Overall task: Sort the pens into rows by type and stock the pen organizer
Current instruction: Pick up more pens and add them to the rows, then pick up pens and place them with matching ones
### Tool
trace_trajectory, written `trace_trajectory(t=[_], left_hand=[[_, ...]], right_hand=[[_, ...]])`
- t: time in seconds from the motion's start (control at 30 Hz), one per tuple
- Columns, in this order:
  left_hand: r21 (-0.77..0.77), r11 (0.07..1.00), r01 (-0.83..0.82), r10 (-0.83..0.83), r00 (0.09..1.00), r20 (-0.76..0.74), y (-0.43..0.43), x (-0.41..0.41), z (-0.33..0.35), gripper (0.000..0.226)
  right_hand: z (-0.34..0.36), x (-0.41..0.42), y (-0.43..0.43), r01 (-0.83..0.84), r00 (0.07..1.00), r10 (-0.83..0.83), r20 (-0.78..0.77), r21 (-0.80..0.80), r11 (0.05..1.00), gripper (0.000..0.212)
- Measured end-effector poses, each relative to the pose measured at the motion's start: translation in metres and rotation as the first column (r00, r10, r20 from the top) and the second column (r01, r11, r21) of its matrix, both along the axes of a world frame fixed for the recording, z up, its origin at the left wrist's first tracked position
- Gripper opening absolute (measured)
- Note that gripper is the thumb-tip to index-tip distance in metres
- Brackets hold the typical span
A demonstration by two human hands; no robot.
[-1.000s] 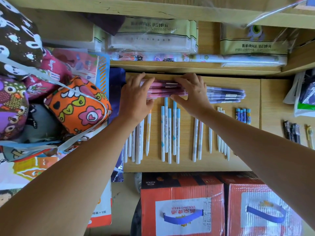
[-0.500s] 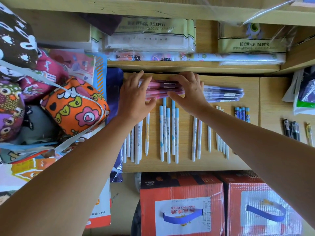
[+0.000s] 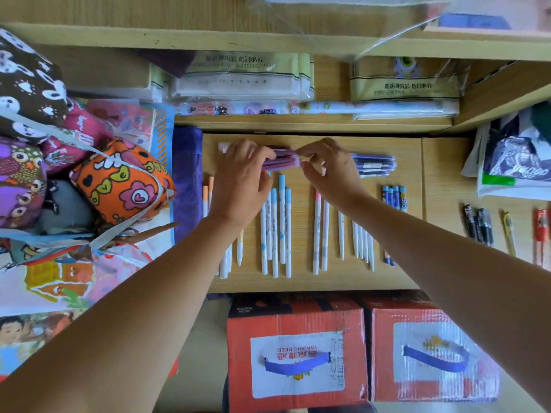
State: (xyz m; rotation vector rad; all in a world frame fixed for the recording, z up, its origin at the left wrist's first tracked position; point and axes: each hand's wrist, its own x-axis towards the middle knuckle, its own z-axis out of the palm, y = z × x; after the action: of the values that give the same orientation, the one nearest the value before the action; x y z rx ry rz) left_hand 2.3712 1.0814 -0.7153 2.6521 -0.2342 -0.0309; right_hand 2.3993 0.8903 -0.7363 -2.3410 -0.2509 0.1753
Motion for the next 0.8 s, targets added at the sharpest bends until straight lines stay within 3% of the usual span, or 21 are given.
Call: trace_trajectory(t=[0.17, 0.37, 0.53, 0.8], left_hand=[[-0.077, 0.997, 0.024, -0.028, 0.998, -0.050, -0.052, -0.026, 0.024, 0.021], [-0.045, 0.998, 0.034, -0.042, 0.977, -0.211, -0.124, -0.064, 0.043, 0.023], [-0.021, 0.992, 0.128, -0.127, 0.925, -0.357, -0.177, -0.088, 0.045, 0.028], [0.025, 0.934, 0.357, -0.324, 0.874, -0.362, -0.260, -0.116, 0.056, 0.039]], right_hand=[[0.027, -0.029, -0.038, -0.007, 0.996, 0.011, -0.086, 0.044, 0.999, 0.022], [0.050, -0.077, -0.108, -0.005, 0.986, 0.015, -0.168, 0.057, 0.998, 0.021], [0.055, -0.117, -0.168, 0.090, 0.969, -0.079, -0.235, 0.036, 0.995, 0.020], [0.064, -0.174, -0.257, 0.305, 0.917, -0.292, -0.271, 0.006, 0.952, 0.022]])
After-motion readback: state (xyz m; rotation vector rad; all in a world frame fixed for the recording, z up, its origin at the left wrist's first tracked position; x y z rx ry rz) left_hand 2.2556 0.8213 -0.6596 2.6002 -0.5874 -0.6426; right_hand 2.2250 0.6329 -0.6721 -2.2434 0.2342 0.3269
